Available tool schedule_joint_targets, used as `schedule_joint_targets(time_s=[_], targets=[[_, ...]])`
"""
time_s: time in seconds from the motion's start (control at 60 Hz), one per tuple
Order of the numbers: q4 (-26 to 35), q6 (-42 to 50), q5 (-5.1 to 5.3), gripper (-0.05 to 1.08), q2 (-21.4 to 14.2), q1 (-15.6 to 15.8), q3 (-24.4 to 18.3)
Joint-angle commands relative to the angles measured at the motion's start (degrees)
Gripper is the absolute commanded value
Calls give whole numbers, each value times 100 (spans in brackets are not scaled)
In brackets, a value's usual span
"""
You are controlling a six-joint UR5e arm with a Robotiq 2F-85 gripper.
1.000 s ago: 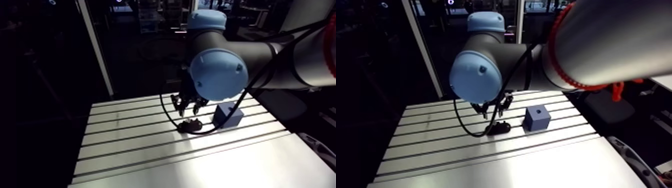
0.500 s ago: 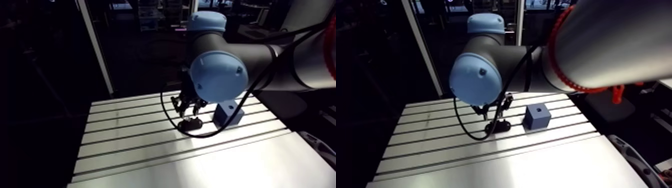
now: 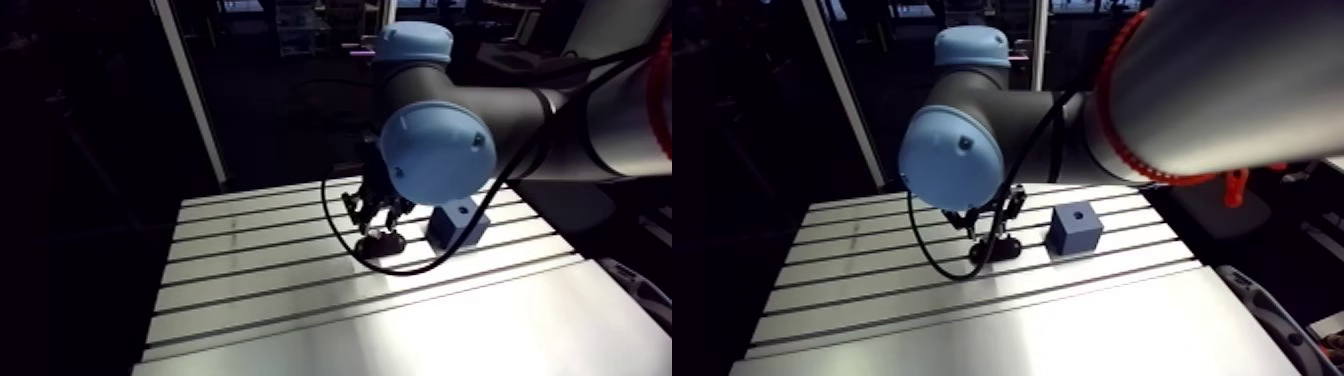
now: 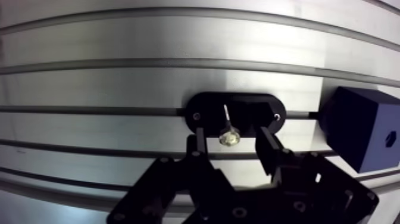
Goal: Pick up the M10 bolt and insert it into the hex recess until seated.
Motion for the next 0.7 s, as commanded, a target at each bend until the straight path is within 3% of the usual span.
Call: schedule_joint_targets(time_s=[0.017, 0.7], targets=[[0, -3, -4, 46, 55, -4, -7], [0, 6, -13, 49, 47, -4, 75]])
